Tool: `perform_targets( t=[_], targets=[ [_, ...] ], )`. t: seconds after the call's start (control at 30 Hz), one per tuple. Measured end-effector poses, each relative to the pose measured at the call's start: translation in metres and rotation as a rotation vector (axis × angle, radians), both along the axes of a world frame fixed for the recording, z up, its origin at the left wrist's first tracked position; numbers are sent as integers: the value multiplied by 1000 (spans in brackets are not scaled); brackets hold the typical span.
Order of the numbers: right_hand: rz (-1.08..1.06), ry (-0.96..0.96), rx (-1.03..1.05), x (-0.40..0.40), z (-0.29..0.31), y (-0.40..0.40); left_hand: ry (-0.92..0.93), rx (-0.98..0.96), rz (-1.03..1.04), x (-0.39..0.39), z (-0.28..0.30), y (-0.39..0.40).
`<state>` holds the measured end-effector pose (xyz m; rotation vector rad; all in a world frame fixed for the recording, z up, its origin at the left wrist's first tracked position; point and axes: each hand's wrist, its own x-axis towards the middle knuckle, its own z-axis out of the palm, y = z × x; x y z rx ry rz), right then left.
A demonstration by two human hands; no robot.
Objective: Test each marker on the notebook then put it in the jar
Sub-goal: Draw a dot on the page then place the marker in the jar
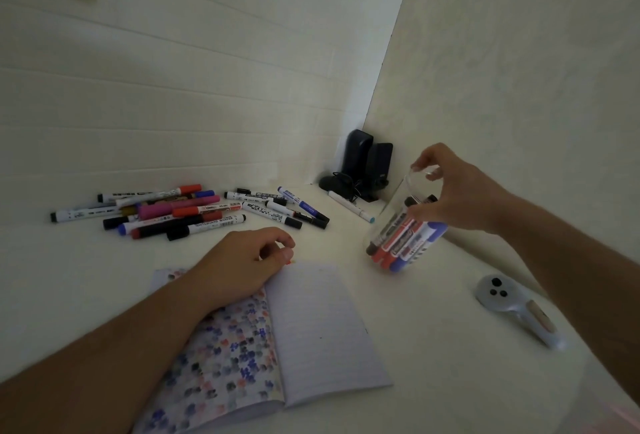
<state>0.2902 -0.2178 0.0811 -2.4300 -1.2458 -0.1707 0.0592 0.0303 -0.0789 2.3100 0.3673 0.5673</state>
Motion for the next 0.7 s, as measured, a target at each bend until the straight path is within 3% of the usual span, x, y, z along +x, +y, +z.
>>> perform_targets(
  t=[0.4, 0.5, 0.57, 0.63, 0.7],
  targets=[
    [-16, -47, -204, -22, -4, 21, 0, 23, 15, 1, 1, 0],
    [-90, -190, -302, -30, -3, 24, -2, 45, 29, 3, 0, 2],
    [-67, -340, -193, -44, -4, 30, -16, 87, 62, 5, 0, 4],
    [80, -440, 106, -58, -13, 44, -30, 134, 123, 7, 0, 8],
    [193, -415, 239, -64, -33, 71, -28, 167, 189, 9, 1, 13]
  ],
)
